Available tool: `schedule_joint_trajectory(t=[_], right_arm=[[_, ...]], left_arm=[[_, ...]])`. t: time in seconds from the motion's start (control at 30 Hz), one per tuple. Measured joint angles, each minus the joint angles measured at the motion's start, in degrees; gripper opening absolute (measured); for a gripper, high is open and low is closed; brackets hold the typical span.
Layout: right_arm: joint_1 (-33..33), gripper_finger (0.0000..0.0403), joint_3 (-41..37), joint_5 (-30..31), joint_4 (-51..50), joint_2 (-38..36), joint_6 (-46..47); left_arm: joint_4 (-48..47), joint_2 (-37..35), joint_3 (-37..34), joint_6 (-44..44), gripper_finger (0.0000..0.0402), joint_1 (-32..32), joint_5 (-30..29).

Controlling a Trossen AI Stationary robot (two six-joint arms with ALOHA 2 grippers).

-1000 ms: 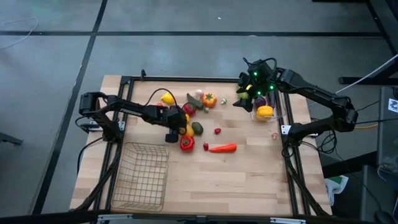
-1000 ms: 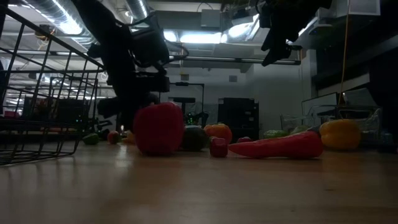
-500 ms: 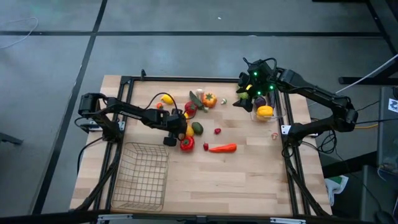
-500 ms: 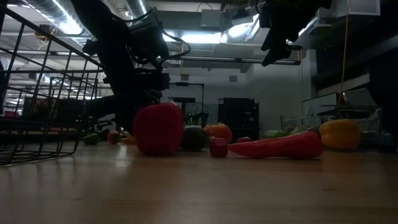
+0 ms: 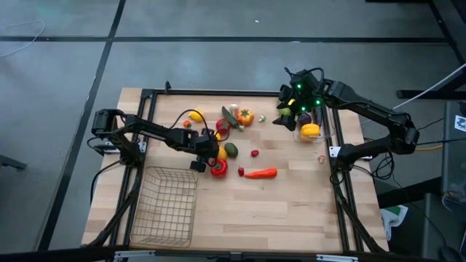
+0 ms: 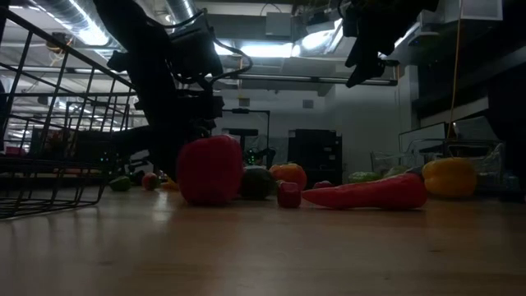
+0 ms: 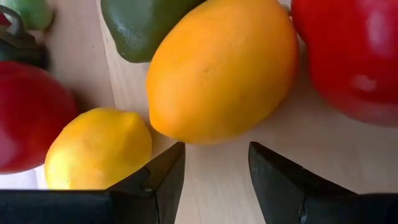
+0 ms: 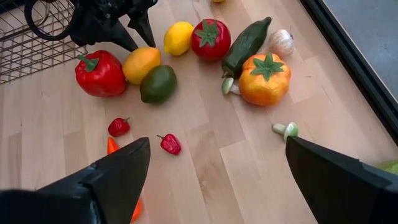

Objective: Sort produce into baskets
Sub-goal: Put the bottom lemon into the wire basket

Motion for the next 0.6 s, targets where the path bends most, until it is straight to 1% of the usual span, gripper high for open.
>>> schedule_joint_trajectory(t=[0.23, 0.43, 0.6], right_arm=[[0.00, 0.0372, 0.00, 0.00, 0.00, 0.00, 0.00], [0.01, 0.0372, 0.00, 0.00, 0.00, 0.00, 0.00], [0.00, 0.0372, 0.00, 0.00, 0.00, 0.00, 0.02]], left_arm=[[0.28, 0.00, 0.00, -4.65, 0.0172, 0.00, -0.01], [0.68, 0.00, 0.00, -2.10, 0.0173, -0.09, -0.02], [0.60, 0.00, 0.00, -2.51, 0.0173, -0.09, 0.00]])
